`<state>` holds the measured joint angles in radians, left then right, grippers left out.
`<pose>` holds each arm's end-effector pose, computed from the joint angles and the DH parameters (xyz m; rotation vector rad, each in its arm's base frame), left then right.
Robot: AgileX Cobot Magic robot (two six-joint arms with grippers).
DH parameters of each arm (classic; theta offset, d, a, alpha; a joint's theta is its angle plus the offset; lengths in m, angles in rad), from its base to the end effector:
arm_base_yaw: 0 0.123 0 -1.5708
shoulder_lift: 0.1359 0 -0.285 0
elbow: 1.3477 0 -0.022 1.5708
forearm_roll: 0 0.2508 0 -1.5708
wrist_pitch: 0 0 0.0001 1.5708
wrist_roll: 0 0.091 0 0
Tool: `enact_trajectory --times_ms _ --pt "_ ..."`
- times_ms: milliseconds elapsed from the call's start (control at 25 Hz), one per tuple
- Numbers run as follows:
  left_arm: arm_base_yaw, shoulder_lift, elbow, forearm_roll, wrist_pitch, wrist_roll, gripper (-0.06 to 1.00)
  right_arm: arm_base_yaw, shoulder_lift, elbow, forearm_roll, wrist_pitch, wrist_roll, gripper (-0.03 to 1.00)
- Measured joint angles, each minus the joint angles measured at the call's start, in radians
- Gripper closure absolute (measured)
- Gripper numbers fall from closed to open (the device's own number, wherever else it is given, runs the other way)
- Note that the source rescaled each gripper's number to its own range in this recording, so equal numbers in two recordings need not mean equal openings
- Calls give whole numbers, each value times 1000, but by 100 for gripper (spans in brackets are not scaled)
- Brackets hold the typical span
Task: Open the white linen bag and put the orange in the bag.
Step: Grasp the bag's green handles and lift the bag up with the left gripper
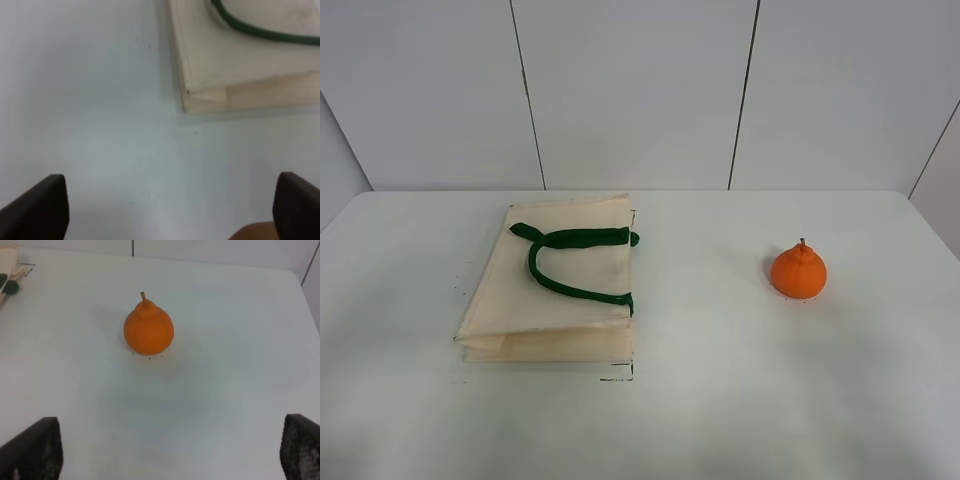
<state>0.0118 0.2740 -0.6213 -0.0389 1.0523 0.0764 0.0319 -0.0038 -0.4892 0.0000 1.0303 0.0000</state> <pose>0.0310 -0.0027 0.3094 0.0686 2.1868 0.0020 -0.0029 -0.0001 0.2767 -0.0322 2.0207 0.0202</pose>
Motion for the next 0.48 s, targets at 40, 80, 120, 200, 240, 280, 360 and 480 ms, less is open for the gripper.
enact_trajectory --times_ms 40,80,120,200,240,280,360,480 --pt "0 57 -24 0 -7 0 -6 0 0 0 0 0 0 -3" --pt "0 126 -44 0 -14 0 -6 0 0 0 0 0 0 -3" --pt "0 196 -70 0 -17 0 -6 0 0 0 0 0 0 -3" --pt "0 327 -121 0 -23 0 -6 0 0 0 0 0 0 -3" --pt "0 399 -151 0 -33 0 -6 0 0 0 0 0 0 -3" --pt "0 469 -184 0 -44 -1 -6 0 0 0 0 0 0 -3" --pt "0 601 -250 0 -67 -2 -6 0 0 0 0 0 0 -3" --pt "0 822 -371 0 -91 -3 -5 0 0 0 0 0 0 -3"
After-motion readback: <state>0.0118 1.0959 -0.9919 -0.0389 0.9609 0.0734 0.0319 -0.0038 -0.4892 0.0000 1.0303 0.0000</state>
